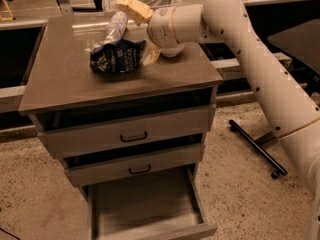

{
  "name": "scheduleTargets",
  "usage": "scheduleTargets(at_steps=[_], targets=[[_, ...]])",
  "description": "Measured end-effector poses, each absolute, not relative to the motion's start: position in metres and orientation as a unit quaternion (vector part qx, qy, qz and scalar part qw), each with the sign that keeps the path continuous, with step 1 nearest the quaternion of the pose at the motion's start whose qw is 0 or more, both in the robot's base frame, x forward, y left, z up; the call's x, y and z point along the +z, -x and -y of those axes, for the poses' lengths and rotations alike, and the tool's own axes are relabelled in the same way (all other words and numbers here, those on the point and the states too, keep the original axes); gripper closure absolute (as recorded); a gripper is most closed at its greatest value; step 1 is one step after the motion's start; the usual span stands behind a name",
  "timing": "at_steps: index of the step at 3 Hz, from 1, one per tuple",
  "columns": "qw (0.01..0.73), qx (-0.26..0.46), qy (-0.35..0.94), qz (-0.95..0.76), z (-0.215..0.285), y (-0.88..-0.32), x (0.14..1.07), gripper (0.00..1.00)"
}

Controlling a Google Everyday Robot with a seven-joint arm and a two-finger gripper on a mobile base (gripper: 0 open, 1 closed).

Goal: Pick blue chip bag from bottom drawer and place on counter

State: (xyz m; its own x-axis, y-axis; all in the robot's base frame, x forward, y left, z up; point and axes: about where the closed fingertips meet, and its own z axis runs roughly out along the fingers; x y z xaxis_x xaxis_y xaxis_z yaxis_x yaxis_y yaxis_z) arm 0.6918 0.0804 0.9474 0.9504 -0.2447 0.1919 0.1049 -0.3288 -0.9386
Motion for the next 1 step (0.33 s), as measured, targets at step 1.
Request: scheduleTargets(at_steps=[1], targets=[[0.578, -0.151, 0.801, -0.044, -0.0804, -0.6918, 0.9474, 0.00]])
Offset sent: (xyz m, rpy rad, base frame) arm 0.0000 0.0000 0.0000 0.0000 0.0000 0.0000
